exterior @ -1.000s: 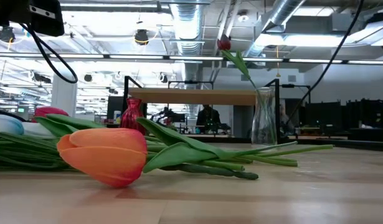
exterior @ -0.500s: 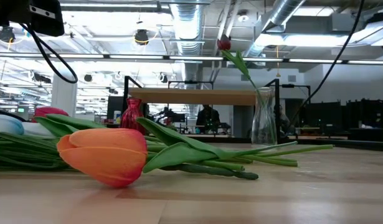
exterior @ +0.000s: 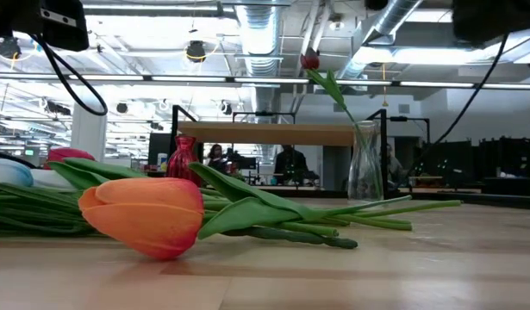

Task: Pick and place flowers into a vace then onto a shelf
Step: Put the black flower into the transparent vase

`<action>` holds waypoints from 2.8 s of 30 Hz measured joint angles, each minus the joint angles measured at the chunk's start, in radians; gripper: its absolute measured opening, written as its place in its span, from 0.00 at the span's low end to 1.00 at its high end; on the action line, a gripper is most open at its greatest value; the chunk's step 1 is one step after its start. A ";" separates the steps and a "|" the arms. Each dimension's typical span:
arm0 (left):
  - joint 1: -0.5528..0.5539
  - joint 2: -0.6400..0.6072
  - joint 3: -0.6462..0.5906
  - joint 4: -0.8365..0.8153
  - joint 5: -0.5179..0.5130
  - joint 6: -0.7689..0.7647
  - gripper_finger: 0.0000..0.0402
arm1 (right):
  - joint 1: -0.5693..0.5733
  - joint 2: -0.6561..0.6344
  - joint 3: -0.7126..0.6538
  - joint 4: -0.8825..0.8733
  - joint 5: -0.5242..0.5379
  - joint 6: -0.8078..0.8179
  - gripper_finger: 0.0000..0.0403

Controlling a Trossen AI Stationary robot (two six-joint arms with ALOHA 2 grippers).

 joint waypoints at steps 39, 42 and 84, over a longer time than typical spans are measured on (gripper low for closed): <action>0.000 0.000 0.000 -0.021 -0.076 -0.003 0.00 | -0.381 -0.279 -0.462 -0.006 -0.229 0.452 0.00; 0.000 0.000 0.000 -0.020 -0.076 -0.003 0.00 | -0.388 -0.208 -0.436 -0.003 -0.227 0.456 0.00; 0.000 0.000 0.000 -0.017 -0.076 0.005 0.00 | -0.465 -0.138 -0.409 -0.085 -0.225 0.544 0.00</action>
